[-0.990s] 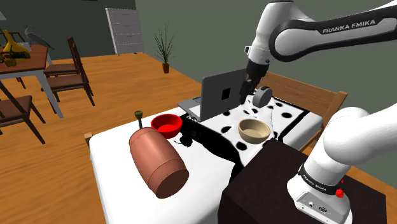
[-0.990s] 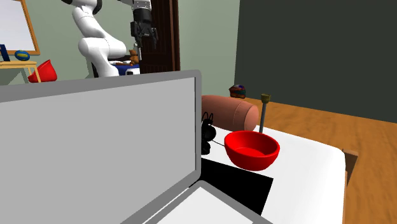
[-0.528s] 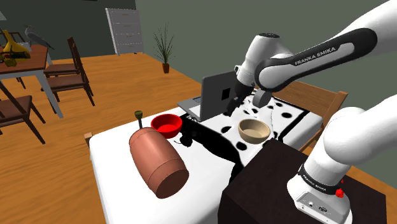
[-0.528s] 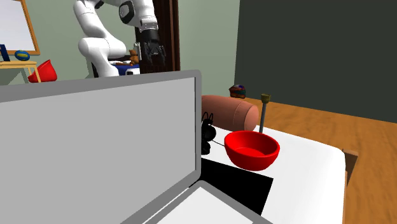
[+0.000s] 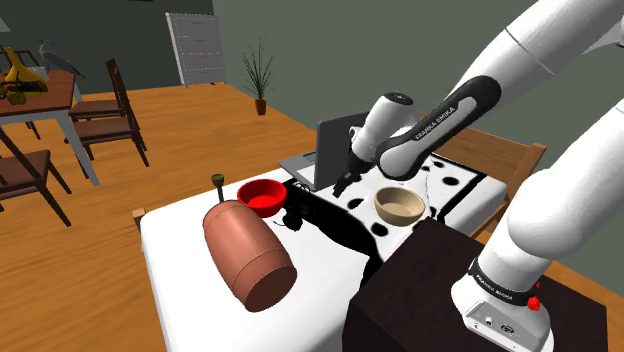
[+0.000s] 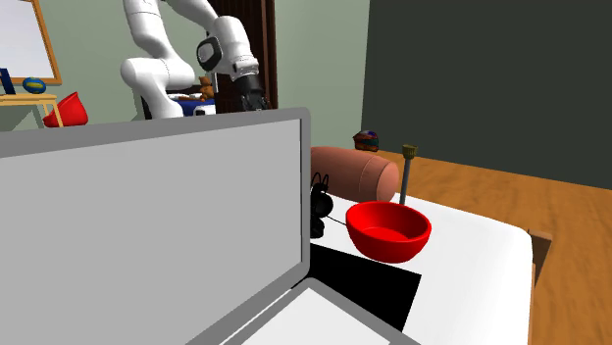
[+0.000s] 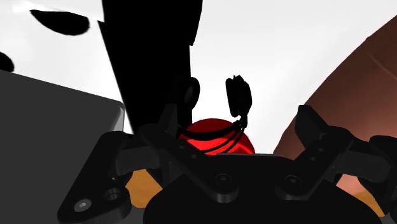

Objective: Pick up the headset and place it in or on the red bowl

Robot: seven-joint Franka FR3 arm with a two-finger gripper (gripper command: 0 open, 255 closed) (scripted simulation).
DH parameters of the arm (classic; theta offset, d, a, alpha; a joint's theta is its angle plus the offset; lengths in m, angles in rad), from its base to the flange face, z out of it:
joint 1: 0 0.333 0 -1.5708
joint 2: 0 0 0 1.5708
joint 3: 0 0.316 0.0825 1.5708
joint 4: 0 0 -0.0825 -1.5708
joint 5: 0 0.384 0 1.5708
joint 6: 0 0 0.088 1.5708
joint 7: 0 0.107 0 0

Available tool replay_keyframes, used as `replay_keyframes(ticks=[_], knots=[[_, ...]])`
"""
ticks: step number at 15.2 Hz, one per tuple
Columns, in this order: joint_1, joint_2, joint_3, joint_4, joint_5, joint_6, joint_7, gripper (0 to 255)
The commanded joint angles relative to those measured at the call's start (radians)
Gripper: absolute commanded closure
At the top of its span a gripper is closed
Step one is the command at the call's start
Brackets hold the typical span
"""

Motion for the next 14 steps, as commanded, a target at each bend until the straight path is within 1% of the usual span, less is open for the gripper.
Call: replay_keyframes(ticks=[1,2,3,4,5,6,7,8,9,10,12,14], knots=[[-0.029,0.108,0.028,0.017,-0.041,0.126,0.033,0],[-0.067,0.163,0.055,0.033,-0.100,0.180,0.079,0],[-0.127,0.220,0.081,0.057,-0.261,0.229,0.204,0],[0.067,0.280,-0.162,0.097,-0.518,0.269,0.412,0],[0.221,0.340,-0.346,0.141,-0.695,0.312,0.569,0],[0.341,0.405,-0.493,0.196,-0.881,0.358,0.747,0],[0.474,0.469,-0.617,0.217,-0.835,0.418,0.732,0],[0.528,0.529,-0.659,0.238,-0.778,0.469,0.704,0],[0.549,0.585,-0.670,0.262,-0.730,0.514,0.683,0],[0.558,0.639,-0.671,0.289,-0.692,0.553,0.669,0],[0.570,0.743,-0.669,0.353,-0.644,0.622,0.668,0],[0.571,0.841,-0.660,0.423,-0.603,0.677,0.671,0]])
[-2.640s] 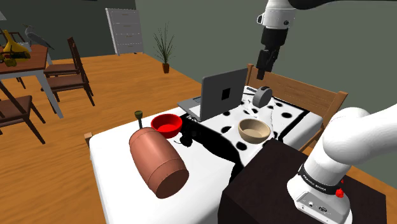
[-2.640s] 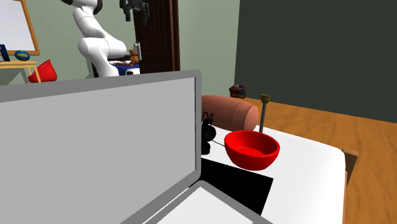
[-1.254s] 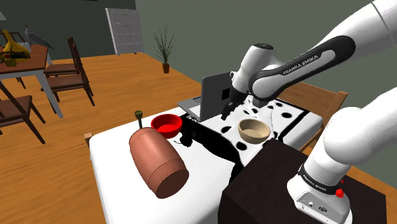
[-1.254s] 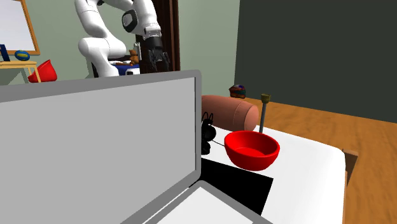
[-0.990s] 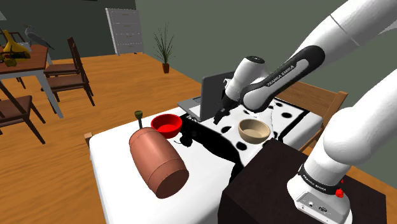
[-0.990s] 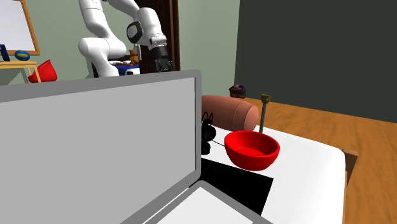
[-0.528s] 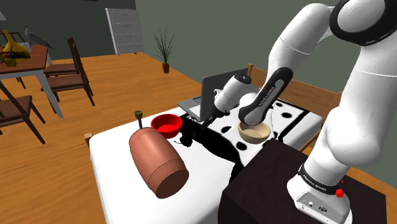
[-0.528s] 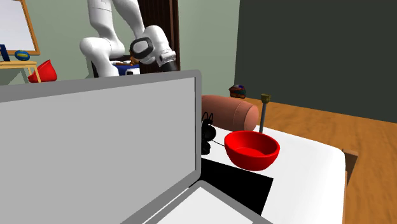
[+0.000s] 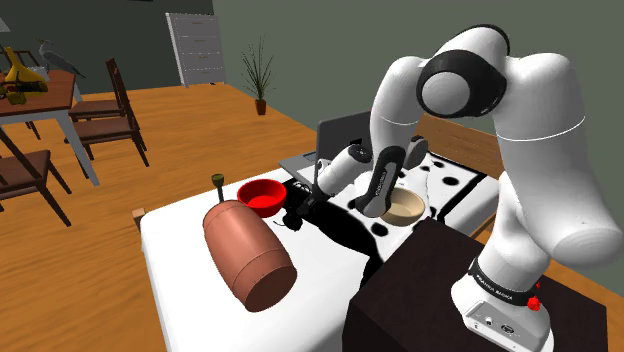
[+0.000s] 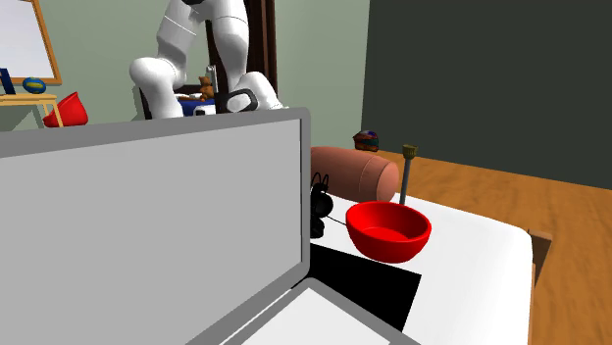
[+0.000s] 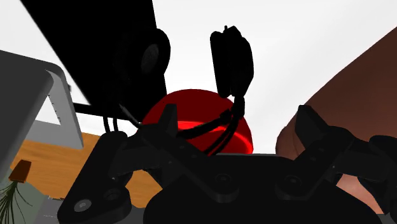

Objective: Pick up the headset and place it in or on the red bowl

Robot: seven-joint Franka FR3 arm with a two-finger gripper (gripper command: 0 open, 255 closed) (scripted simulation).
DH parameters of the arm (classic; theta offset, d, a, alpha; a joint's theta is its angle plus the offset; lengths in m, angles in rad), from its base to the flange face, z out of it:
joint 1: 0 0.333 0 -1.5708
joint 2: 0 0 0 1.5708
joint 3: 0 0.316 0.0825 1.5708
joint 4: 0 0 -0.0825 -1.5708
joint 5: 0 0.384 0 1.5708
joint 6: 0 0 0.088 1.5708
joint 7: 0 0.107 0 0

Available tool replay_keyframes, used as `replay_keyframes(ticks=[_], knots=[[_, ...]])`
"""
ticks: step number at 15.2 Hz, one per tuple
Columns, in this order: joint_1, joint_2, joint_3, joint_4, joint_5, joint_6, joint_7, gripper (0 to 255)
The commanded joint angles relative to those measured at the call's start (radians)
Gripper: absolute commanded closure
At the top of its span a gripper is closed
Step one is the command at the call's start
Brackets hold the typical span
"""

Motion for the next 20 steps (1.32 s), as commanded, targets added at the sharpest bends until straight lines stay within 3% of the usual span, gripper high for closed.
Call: replay_keyframes(ticks=[1,10,18,19,20], knots=[[-0.011,0.095,0.016,0.078,0.033,0.050,0.006,0],[-0.061,0.263,0.068,0.246,0.066,0.073,0.027,0],[-0.061,0.263,0.068,0.245,0.066,0.073,0.027,0],[-0.061,0.263,0.068,0.245,0.066,0.073,0.027,255],[-0.061,0.263,0.068,0.245,0.066,0.073,0.027,255]])
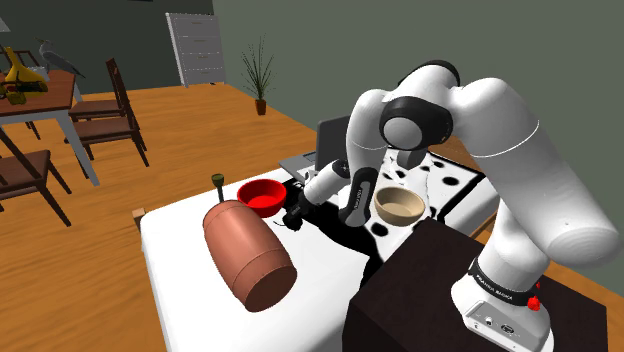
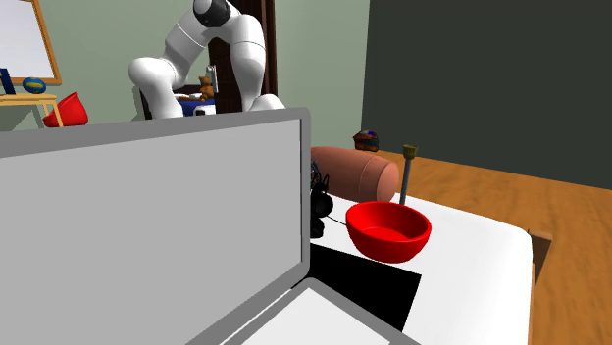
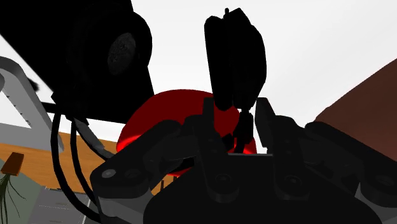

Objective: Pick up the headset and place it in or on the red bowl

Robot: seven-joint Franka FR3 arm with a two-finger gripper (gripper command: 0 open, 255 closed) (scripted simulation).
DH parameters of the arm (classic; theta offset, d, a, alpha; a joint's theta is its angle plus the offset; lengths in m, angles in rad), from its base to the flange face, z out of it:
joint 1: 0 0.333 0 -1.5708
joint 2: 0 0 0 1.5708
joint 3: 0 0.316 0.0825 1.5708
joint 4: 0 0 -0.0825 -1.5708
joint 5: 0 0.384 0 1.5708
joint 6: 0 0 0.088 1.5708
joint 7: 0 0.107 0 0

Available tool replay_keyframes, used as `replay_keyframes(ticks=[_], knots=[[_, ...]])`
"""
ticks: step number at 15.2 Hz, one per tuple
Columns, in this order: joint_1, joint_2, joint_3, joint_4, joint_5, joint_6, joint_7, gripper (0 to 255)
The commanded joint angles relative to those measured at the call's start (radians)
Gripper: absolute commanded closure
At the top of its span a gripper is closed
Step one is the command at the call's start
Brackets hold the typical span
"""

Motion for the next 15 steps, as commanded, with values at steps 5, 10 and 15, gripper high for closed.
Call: replay_keyframes(ticks=[5,10,15], knots=[[-0.001,0.000,0.000,0.001,-0.001,0.000,0.000,255],[-0.003,-0.032,0.000,-0.014,-0.016,-0.016,0.002,255],[-0.015,-0.115,0.005,-0.045,-0.058,-0.061,0.006,255]])
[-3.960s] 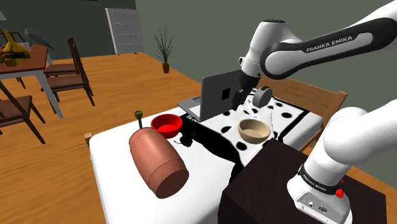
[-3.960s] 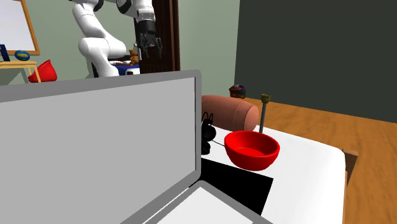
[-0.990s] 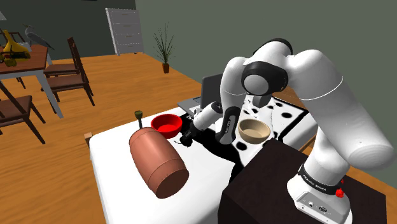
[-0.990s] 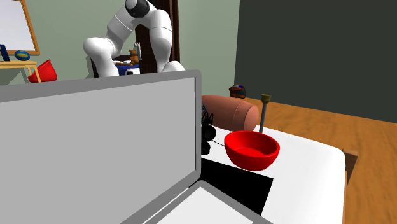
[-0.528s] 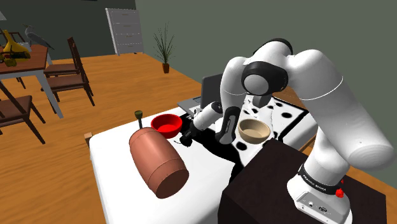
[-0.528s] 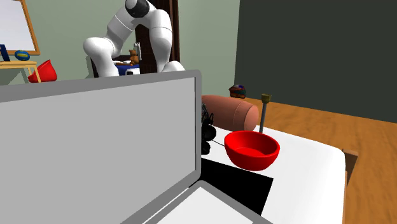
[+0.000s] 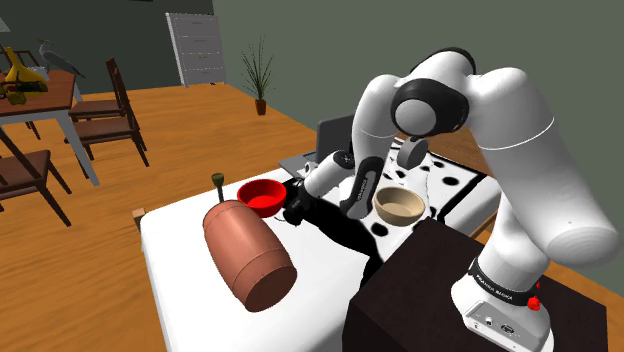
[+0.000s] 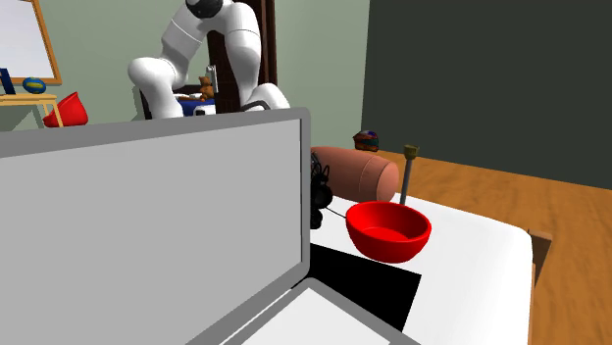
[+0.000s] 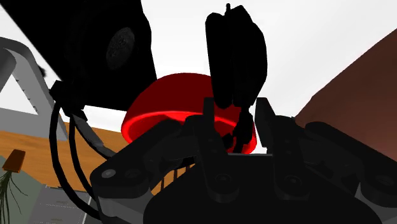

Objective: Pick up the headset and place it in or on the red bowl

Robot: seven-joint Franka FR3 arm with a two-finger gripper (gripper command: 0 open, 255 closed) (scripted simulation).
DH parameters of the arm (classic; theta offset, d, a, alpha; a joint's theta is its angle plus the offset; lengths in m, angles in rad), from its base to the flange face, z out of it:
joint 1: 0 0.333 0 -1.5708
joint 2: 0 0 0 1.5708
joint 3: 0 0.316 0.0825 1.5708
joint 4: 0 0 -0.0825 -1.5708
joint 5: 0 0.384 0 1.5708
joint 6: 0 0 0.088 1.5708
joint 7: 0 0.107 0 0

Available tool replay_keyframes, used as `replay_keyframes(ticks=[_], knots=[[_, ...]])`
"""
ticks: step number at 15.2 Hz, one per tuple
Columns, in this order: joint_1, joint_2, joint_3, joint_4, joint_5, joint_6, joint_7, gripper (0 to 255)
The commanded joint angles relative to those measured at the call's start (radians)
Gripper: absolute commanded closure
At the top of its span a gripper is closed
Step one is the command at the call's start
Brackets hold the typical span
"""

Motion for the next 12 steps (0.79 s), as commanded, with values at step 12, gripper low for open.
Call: replay_keyframes(ticks=[12], knots=[[-0.085,-0.217,0.070,-0.054,-0.128,-0.148,0.024,255]])
